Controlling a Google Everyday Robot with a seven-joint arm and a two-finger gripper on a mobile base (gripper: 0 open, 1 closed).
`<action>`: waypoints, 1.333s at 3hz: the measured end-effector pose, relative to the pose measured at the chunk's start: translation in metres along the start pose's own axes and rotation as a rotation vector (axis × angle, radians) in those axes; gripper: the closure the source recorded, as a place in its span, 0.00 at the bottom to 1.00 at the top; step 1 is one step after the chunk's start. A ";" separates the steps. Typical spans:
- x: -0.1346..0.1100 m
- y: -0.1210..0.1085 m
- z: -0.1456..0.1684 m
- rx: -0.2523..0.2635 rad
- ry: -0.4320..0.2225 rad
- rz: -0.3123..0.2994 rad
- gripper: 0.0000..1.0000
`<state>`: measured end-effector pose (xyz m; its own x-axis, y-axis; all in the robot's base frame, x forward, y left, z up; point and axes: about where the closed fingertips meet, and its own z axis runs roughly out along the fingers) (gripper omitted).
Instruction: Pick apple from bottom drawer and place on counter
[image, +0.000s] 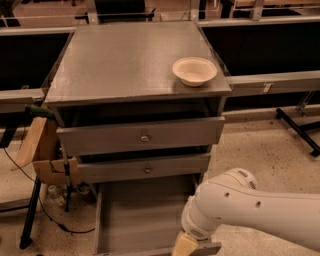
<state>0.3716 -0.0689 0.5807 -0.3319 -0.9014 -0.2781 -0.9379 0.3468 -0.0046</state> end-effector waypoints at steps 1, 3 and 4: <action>0.054 -0.014 -0.002 0.022 0.072 0.013 0.00; 0.122 -0.110 0.029 0.046 0.256 -0.177 0.00; 0.150 -0.150 0.052 0.055 0.237 -0.238 0.00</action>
Offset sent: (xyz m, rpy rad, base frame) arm 0.0637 -0.1449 -0.0659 -0.3512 0.0065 0.1878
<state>0.4676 -0.2427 0.4895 -0.1241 -0.9918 -0.0319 -0.9873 0.1266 -0.0960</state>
